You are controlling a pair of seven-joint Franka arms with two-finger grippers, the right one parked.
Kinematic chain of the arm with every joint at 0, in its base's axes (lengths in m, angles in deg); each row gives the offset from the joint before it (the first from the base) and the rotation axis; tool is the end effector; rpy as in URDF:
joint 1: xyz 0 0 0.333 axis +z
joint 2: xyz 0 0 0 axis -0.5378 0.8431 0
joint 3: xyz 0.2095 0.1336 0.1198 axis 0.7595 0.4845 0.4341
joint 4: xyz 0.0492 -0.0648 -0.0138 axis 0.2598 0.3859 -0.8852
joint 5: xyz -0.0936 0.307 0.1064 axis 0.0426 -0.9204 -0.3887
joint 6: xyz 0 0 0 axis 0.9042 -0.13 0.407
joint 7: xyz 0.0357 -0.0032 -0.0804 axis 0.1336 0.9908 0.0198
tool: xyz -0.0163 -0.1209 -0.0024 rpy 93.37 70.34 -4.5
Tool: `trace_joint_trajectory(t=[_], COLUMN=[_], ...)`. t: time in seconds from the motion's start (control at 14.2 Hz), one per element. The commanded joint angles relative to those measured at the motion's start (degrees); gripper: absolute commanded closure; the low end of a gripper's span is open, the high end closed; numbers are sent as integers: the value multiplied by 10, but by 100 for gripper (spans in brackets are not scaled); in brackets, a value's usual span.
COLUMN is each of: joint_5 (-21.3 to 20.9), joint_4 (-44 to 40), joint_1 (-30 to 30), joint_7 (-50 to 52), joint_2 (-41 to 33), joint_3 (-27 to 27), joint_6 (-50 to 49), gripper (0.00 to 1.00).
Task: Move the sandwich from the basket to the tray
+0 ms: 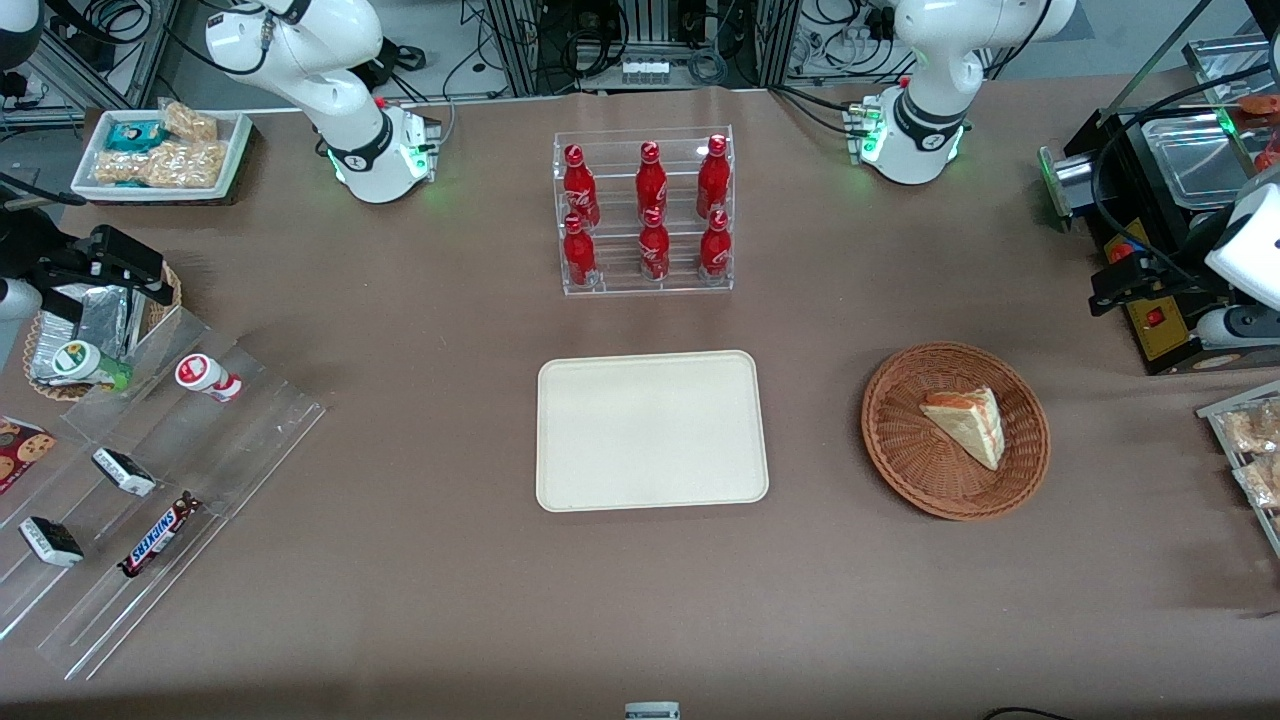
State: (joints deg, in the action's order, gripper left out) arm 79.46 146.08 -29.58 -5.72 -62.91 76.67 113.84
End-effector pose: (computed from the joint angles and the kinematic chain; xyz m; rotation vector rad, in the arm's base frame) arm 0.5020 0.0039 0.5451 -3.1347 0.0278 0.0865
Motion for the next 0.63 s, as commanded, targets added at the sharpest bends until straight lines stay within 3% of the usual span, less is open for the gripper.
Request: trace_joint_trajectory(t=[0.0, 0.56], joint_5=[0, 0], joint_4=[-13, -10], joint_1=[-7, -7], joint_7=[-5, -4], joint_2=[5, 6], joint_3=[3, 4], joint_6=[-10, -18], gripper=[0, 0])
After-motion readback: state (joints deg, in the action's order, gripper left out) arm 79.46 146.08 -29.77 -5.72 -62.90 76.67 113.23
